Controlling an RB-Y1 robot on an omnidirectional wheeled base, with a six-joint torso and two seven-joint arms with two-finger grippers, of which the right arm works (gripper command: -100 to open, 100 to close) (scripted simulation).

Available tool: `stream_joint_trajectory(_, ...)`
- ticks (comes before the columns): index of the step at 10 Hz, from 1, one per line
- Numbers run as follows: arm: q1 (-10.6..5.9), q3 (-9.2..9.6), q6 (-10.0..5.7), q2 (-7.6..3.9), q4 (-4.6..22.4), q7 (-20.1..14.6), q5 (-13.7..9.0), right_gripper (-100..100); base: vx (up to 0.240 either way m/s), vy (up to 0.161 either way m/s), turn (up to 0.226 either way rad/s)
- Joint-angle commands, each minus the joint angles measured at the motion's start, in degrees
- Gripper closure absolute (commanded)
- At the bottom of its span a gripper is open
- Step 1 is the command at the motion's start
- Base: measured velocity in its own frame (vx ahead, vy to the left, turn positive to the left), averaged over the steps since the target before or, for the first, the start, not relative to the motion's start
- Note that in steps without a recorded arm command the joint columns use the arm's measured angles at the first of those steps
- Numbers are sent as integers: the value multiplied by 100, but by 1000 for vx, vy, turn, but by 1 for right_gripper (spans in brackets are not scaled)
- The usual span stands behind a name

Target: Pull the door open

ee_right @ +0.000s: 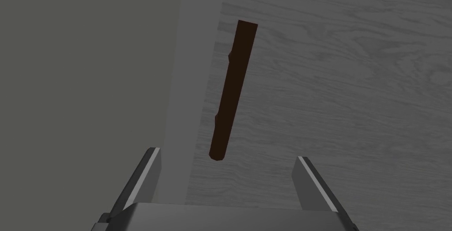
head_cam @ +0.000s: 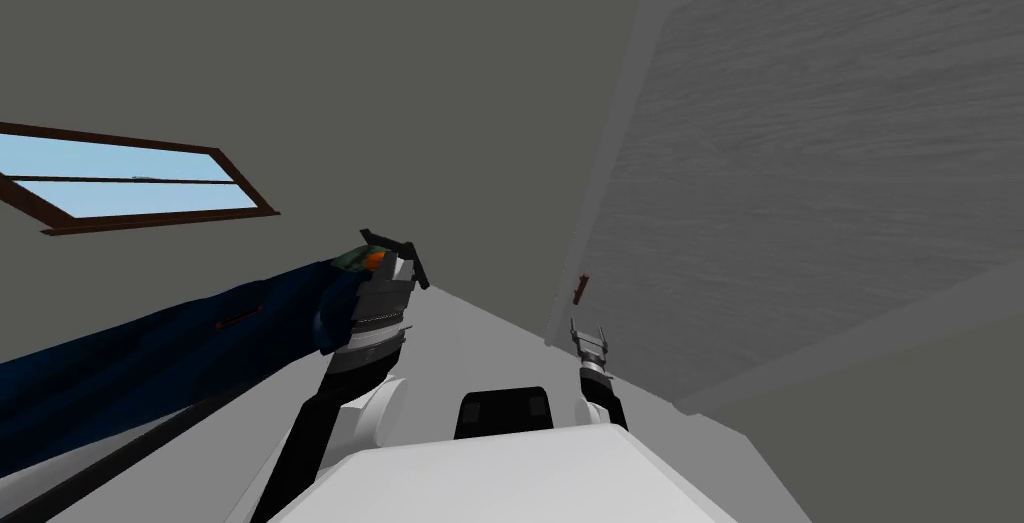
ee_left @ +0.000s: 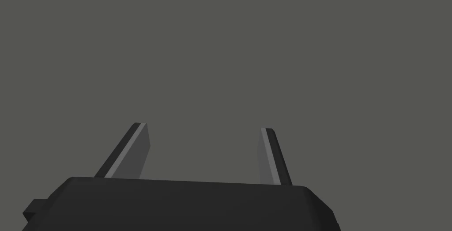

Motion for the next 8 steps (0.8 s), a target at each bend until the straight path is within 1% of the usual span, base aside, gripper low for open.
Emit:
stream_joint_trajectory(1,-50,6,-89,-3,203,-221,-121,-100,68,-116,161)
stream_joint_trajectory(2,-63,8,-117,-6,266,-288,-160,-100,82,-106,106)
stream_joint_trajectory(5,-127,18,-250,-17,572,-615,-346,-100,83,-112,144)
stream_joint_trajectory(6,-146,18,-238,-15,562,-554,-307,-100,34,-49,33)
stream_joint_trajectory(7,-143,-2,-283,-171,692,-771,-335,-100,103,-21,24)
stream_joint_trajectory(8,-140,-9,-296,-229,735,-843,-343,-100,175,-17,46)
